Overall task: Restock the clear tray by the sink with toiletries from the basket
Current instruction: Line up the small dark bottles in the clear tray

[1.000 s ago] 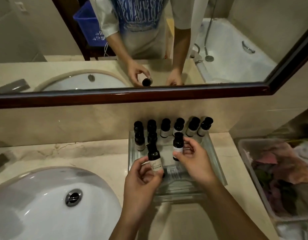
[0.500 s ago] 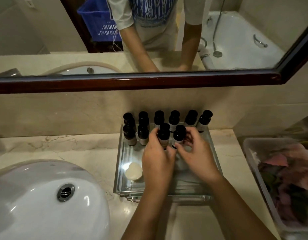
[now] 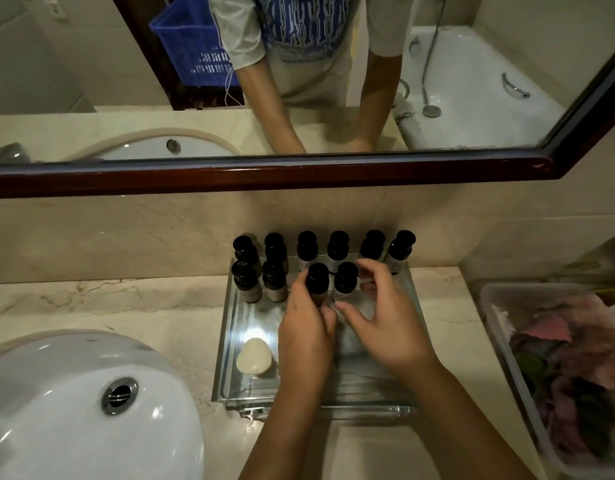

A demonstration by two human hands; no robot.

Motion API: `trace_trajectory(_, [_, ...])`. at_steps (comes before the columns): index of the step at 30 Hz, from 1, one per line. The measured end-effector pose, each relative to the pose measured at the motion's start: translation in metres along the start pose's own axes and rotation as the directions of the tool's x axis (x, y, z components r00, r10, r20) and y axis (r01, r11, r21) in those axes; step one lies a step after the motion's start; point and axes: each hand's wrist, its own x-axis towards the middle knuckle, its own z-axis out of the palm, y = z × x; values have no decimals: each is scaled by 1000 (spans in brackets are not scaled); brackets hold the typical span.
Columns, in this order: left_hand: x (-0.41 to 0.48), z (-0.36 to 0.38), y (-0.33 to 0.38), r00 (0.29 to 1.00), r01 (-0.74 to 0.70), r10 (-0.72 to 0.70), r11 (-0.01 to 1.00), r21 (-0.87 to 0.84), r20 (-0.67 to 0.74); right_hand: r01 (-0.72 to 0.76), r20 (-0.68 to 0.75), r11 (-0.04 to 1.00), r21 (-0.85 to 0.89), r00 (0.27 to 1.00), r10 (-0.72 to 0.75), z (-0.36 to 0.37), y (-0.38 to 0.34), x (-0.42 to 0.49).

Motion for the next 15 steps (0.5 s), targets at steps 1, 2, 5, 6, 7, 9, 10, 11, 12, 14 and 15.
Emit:
trace_trajectory(1, [-1,-1,1,1000,17,-17,1000,1,-2,11,-6,999,-30,1000,-11,-5,-4,-1])
trace_trajectory(2, [-3,-1,3,999,41,-41,999,-1,-7,33,-13,997,-66,999,-34,-10,-8,-2])
trace_trajectory(5, [-19,-6,8,997,64,-63,998,26,-33,151,-10,972,-178,988,-155,-26,-24,0])
trace_trajectory(6, [-27,-7,10,998,56,-54,998,43,-38,191,12,959,-210,981,-193,-31,-31,3])
trace_trajectory(7, [-35,-9,12,998,51,-49,997,50,-39,233,41,943,-237,972,-230,-35,-38,7])
trace_trajectory(9, [-48,-12,13,999,46,-45,997,57,-22,309,111,904,-294,951,-288,-38,-49,16])
trace_trajectory(10, [-52,-13,12,999,35,-35,997,73,-2,332,156,885,-325,942,-296,-38,-53,22])
trace_trajectory(11, [-53,-14,9,1000,17,-19,995,94,21,343,208,870,-354,936,-284,-37,-56,27])
trace_trajectory(12, [-52,-16,6,999,-1,-4,993,119,47,342,256,861,-377,932,-258,-36,-59,32])
trace_trajectory(14, [-47,-18,1,994,-32,9,978,206,112,338,321,846,-412,923,-212,-31,-60,39])
trace_trajectory(15, [-44,-19,0,990,-58,23,966,252,141,342,335,837,-427,920,-205,-29,-59,41])
